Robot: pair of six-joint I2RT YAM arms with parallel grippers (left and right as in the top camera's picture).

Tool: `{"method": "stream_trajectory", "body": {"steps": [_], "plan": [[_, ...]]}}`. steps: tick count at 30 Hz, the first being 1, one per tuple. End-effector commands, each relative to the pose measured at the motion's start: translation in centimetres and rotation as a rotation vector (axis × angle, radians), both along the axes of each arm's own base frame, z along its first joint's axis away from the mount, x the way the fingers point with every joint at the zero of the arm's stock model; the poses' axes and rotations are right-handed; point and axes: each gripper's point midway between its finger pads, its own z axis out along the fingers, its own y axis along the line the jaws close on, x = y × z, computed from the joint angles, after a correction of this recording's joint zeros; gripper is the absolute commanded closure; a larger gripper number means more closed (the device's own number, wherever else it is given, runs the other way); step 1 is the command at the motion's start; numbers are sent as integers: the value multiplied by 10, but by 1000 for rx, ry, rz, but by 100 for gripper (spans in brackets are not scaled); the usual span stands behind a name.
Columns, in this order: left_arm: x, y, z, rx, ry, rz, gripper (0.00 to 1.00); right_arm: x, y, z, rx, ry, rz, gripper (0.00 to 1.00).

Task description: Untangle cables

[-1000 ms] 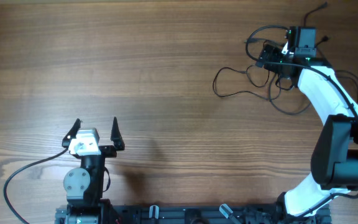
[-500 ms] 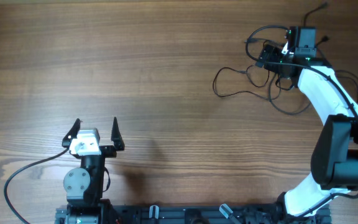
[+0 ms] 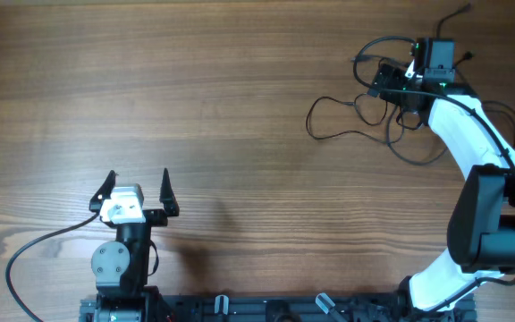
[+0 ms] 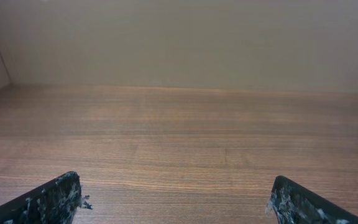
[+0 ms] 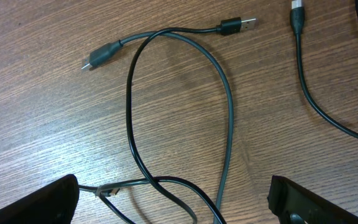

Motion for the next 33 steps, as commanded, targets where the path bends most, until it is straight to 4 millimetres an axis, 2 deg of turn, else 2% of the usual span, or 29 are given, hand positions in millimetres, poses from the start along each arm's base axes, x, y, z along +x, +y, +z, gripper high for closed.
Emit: {"method": "stream_trajectory", "body": {"steps": [1,13,17,20,22,24,25,26,28,30,31,33], "plan": [[0,-2,-2,19,5,-13,0,0,-1,-7,-19,15,0,0],[0,-2,-2,19,5,-13,0,0,-1,-8,-19,17,-1,0],[0,-2,-2,19,5,-14,0,0,0,3,-20,-5,1,0],[0,-2,-2,19,5,-13,0,1,0,35,-22,-77,0,0],[0,-2,-2,19,5,-13,0,0,0,63,-24,-141,-1,0],[0,-2,-2,19,5,-13,0,-3,0,98,-26,-219,-2,0],[0,-2,-2,19,5,-14,0,-8,0,127,-29,-285,-2,0],[0,-2,-2,19,5,-13,0,-13,0,148,-31,-332,-3,0],[0,-2,-2,19,5,-13,0,-32,1,203,-35,-464,-4,0],[0,-2,-2,19,5,-14,0,-51,1,244,-38,-566,-5,0],[0,-2,-2,19,5,-13,0,-71,2,278,-41,-654,-6,0],[0,-2,-2,19,5,-13,0,-98,3,315,-43,-758,-7,0]]}}
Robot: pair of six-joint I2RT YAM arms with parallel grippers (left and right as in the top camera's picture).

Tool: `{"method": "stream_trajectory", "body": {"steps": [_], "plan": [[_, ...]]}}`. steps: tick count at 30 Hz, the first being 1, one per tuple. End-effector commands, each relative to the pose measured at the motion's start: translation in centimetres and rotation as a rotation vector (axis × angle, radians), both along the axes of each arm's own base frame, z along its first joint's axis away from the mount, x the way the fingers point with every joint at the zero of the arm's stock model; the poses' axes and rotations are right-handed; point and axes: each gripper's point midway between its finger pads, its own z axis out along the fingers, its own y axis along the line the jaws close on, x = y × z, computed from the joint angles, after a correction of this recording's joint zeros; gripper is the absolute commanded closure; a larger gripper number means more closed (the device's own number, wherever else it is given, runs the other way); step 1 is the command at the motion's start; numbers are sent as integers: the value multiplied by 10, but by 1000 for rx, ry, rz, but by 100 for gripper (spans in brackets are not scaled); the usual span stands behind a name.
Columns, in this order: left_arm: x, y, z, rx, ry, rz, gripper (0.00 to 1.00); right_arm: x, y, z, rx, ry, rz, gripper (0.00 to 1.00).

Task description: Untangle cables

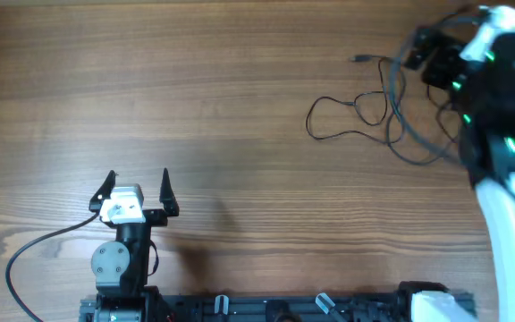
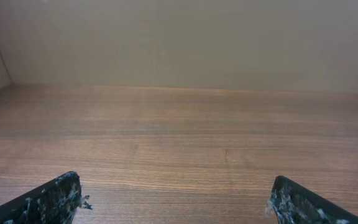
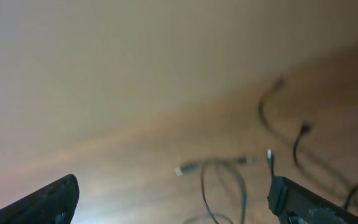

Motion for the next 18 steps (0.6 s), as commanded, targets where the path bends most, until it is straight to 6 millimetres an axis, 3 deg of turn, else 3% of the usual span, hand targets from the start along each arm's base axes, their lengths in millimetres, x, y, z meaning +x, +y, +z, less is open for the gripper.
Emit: {"method": "stream_trajectory", "body": {"steps": [1,5,7,9,11,14,18], "plan": [[0,-2,-2,19,5,-13,0,-46,1,63,-17,-177,-11,0],[0,-2,-2,19,5,-13,0,-92,2,105,-20,-310,-12,0],[0,-2,-2,19,5,-14,0,-112,3,111,-21,-330,-12,0],[0,-2,-2,19,5,-13,0,-117,3,104,-20,-300,-12,0],[0,-2,-2,19,5,-13,0,-117,3,87,-18,-231,-12,0],[0,-2,-2,19,5,-13,0,-122,3,42,-14,-52,-11,0],[0,-2,-2,19,5,-13,0,-147,4,-17,-9,132,-9,0]]}}
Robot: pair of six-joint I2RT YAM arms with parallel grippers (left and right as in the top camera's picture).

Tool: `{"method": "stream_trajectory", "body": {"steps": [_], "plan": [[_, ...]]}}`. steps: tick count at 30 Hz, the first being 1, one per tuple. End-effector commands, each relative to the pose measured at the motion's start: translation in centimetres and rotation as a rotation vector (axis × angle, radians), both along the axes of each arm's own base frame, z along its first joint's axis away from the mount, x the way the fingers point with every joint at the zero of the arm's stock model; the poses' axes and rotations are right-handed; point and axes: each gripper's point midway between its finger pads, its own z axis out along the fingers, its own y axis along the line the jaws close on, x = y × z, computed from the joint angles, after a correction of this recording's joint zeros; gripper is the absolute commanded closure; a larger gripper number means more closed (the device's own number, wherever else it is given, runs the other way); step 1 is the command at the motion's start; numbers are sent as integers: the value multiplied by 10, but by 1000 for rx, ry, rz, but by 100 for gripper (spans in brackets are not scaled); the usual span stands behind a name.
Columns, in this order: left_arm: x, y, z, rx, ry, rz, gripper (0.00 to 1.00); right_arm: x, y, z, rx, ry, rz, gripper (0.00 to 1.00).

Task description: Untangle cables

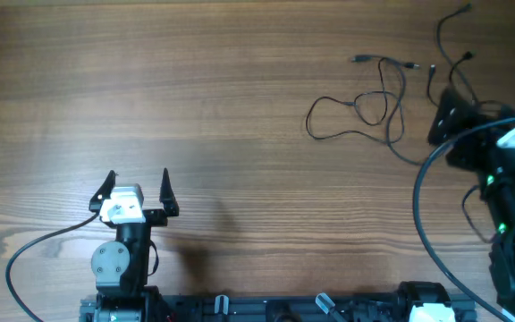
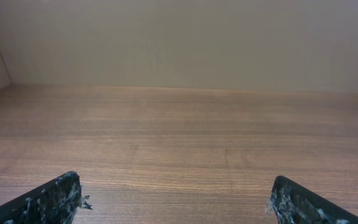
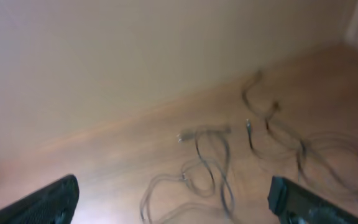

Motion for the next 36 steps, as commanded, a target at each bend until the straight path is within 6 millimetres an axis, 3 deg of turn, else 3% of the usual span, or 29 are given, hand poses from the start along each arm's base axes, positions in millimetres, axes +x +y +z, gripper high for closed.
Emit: {"method": "stream_trajectory", "body": {"steps": [1,3,10,14,24,36], "plan": [[0,-2,-2,19,6,-13,0,-18,-1,-37,-11,79,-9,0],[0,-2,-2,19,6,-13,0,-31,-1,-70,-10,122,-8,0],[0,-2,-2,19,6,-13,0,-59,0,-154,-7,216,-8,0],[0,-2,-2,19,6,-13,0,-71,1,-193,-7,243,-7,0],[0,-2,-2,19,6,-13,0,-81,1,-231,-6,234,-8,0],[0,-2,-2,19,6,-13,0,-79,1,-246,-7,220,-8,0]]}}
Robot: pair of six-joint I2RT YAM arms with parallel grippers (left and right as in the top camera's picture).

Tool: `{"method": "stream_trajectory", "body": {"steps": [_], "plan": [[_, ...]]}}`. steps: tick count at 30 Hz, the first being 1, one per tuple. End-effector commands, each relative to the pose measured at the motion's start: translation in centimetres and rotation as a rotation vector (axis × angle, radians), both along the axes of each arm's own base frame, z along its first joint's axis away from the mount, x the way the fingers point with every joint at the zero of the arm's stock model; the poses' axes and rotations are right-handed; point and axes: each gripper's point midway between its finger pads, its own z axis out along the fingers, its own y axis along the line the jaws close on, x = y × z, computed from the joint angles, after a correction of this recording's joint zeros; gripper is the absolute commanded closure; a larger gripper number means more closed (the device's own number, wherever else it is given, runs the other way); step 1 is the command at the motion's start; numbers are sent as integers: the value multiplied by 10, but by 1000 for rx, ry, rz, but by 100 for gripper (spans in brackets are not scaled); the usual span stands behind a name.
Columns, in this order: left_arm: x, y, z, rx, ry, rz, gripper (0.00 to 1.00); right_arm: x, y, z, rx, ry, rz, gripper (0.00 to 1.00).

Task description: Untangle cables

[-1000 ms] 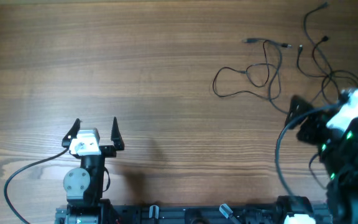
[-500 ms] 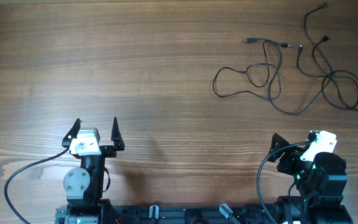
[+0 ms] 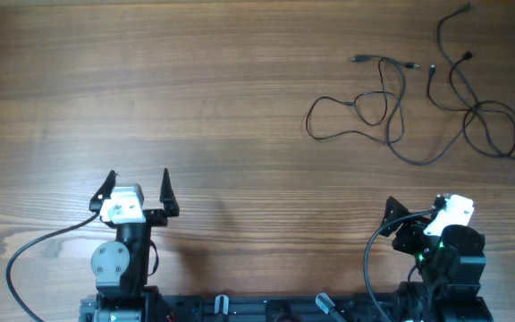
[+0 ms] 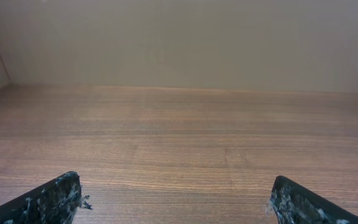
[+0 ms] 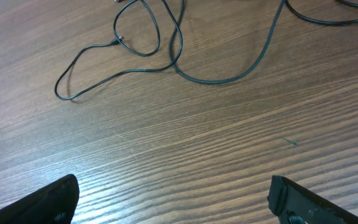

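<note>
Thin dark cables lie in loose crossing loops on the wooden table (image 3: pixel 195 107) at the far right. One looped run (image 3: pixel 309 125) reaches left, and a longer curve (image 3: pixel 418 163) sweeps toward a loop at the right. The right wrist view shows the near loops (image 5: pixel 135 53) and the curve (image 5: pixel 216 79) ahead of the fingers. My right gripper (image 3: pixel 412 216) (image 5: pixel 173 205) is open and empty at the front right, well short of the cables. Open and empty too, my left gripper (image 3: pixel 138 190) (image 4: pixel 176 199) sits at the front left, far from them.
Cable plugs (image 3: pixel 358 59) lie near the table's far edge. A black supply cable (image 3: pixel 25 255) curls beside the left arm's base. Bare wood spreads between the two grippers and the cables. A plain wall rises behind the table in the left wrist view.
My right arm was raised at the right side beside the cables; now it sits low at the front right edge, its open fingers facing the cables. The cables and left arm are unchanged.
At first my right gripper hovered open, low over the cables at the far right. It then stood lifted off them, then farther back at the right side, and now rests at the front. The cables lie in the same loops, and the left arm stayed still.
</note>
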Motion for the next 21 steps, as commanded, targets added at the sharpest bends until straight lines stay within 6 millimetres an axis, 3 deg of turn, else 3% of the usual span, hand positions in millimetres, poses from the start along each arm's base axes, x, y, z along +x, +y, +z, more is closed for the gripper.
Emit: {"method": "stream_trajectory", "body": {"steps": [1,3,6,13,15,21], "plan": [[0,-2,-2,19,5,-10,0,1,-2,0,-16,-15,-5,0],[0,-2,-2,19,5,-10,0,13,-2,19,-19,-110,-5,0],[0,-2,-2,19,5,-10,0,36,-3,75,-26,-374,-7,0],[0,-2,-2,19,5,-9,0,45,-4,141,-39,-789,-13,0],[0,-2,-2,19,5,-10,0,45,-4,144,-39,-808,-13,0],[0,-2,-2,19,5,-10,0,50,-4,112,-36,-697,-13,0]]}}
